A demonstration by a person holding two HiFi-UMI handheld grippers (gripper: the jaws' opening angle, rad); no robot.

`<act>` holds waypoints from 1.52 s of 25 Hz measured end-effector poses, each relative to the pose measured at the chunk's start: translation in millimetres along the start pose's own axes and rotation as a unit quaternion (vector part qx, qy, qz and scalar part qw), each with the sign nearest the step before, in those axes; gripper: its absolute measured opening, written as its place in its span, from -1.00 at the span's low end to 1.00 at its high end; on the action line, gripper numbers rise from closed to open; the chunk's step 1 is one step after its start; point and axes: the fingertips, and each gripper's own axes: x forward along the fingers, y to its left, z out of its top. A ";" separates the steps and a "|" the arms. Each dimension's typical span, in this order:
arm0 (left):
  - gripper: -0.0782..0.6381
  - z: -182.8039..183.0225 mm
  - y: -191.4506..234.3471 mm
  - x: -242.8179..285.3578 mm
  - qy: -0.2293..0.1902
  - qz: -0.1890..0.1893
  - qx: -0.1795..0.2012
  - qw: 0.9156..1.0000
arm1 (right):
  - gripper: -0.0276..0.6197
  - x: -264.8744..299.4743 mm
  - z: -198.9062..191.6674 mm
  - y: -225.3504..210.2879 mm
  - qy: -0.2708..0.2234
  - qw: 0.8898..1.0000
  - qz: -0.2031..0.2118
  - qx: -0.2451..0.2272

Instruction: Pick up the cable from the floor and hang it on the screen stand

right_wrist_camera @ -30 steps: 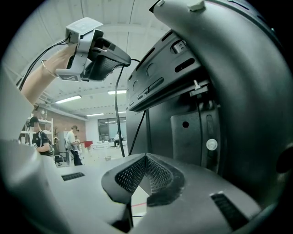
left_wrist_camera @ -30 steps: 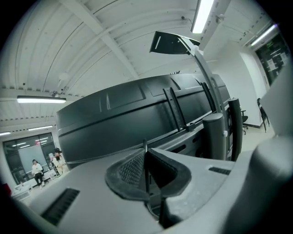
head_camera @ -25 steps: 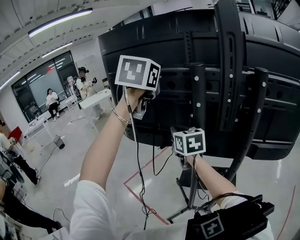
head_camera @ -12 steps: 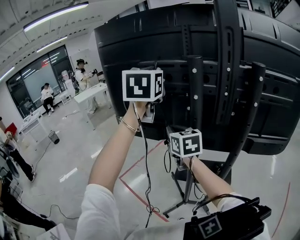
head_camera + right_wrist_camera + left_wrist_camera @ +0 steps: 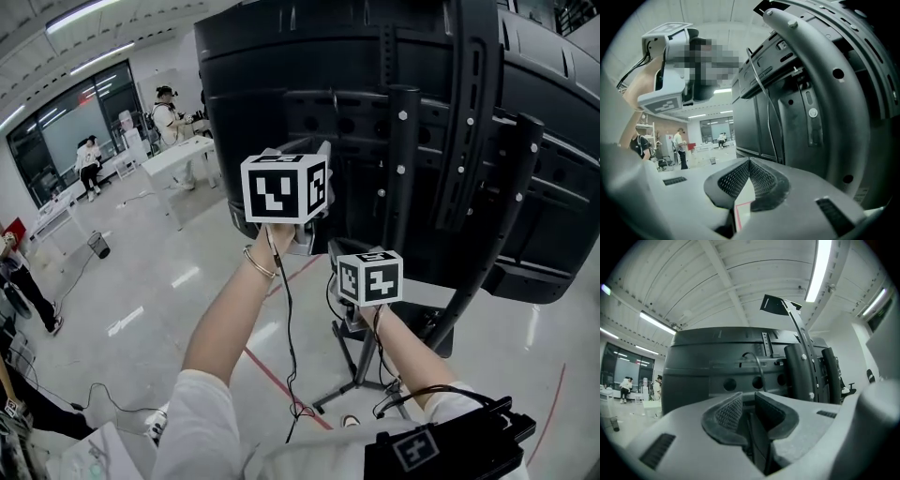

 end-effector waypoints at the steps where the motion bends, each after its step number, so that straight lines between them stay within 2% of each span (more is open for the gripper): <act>1: -0.58 -8.0 0.9 -2.0 0.002 -0.002 -0.006 1.000 | -0.86 0.9 -3.4 0.3 0.003 1.000 0.000 0.001; 8: -0.58 -72.9 12.5 -18.0 0.017 0.003 -0.053 0.998 | -0.86 8.4 -22.2 3.7 0.012 1.000 0.000 0.006; 16: -0.63 -162.6 26.6 -49.4 0.023 0.049 -0.113 0.992 | -0.86 11.9 -44.8 7.6 0.009 1.000 0.008 0.013; 18: -0.75 -182.7 32.2 -55.5 0.029 0.065 -0.114 0.991 | -0.86 16.2 -47.9 11.3 0.009 1.000 0.015 0.023; 21: -0.77 -217.3 34.1 -63.2 0.044 0.086 -0.120 0.988 | -0.86 19.1 -57.2 11.7 0.011 1.000 0.018 0.019; 29: -0.77 -329.0 12.9 -87.5 0.099 0.150 -0.124 0.976 | -0.86 15.6 -103.8 2.2 -0.001 0.999 0.019 -0.038; 33: -0.77 -347.2 7.2 -87.6 0.116 0.146 -0.149 0.971 | -0.86 18.9 -117.0 2.7 0.013 0.999 0.024 -0.017; 38: -0.77 -341.8 10.4 -74.4 0.111 0.146 -0.139 0.973 | -0.86 24.4 -116.5 -3.8 0.027 0.999 0.022 -0.028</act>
